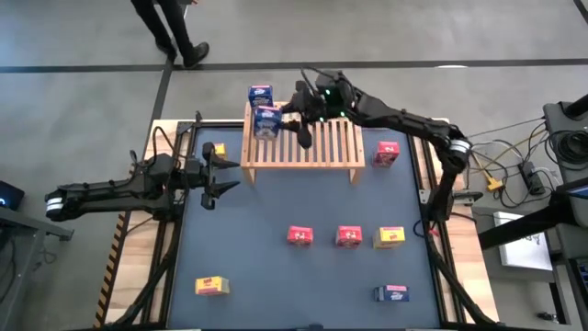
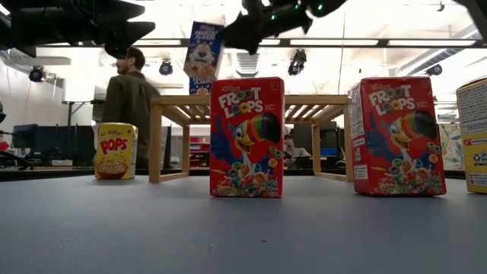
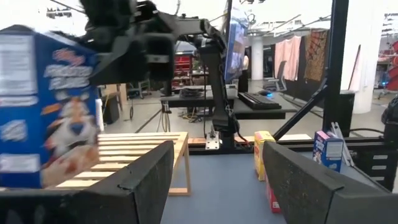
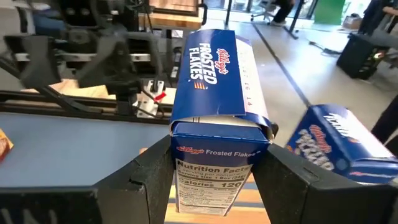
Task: Stack cereal on shelf
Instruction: Put the left blue cereal box on the shelf aligned with the other blue cereal box
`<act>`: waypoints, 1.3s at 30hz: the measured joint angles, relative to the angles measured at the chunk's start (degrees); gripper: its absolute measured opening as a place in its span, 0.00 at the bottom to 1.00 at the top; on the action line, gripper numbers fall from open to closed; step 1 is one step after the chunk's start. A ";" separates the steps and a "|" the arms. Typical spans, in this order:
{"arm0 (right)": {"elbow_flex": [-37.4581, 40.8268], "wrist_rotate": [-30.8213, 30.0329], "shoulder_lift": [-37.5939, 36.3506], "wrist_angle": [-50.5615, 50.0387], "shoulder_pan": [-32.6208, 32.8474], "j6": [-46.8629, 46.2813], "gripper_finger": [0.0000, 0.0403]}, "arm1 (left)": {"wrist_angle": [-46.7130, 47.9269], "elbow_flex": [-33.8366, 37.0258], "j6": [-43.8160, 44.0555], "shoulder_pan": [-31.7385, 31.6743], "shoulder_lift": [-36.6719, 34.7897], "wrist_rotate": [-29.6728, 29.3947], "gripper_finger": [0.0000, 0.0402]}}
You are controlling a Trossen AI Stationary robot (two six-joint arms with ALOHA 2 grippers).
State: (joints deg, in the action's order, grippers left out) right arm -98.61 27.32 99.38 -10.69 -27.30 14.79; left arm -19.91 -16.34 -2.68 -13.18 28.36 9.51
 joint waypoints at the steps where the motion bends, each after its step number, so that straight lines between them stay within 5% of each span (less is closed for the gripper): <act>1: -0.87 1.04 1.00 0.04 -0.77 0.02 0.46 | 0.01 0.00 -0.24 -0.01 0.01 -0.08 0.58; 9: -6.07 7.59 7.18 -2.96 -4.56 0.28 0.46 | -0.05 0.00 -1.34 -0.05 0.00 -3.87 0.58; 20: -13.88 7.86 12.37 -10.05 -4.16 1.94 0.46 | -1.88 0.00 -4.37 -0.05 0.06 -10.41 0.58; 39: -12.83 7.22 13.41 -11.56 -2.70 1.87 0.46 | -4.34 0.00 -5.84 -0.05 0.15 -10.59 0.58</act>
State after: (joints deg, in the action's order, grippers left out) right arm -111.43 34.54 112.79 -22.25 -30.00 16.65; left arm -24.25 -16.34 -8.51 -13.23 28.51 -1.08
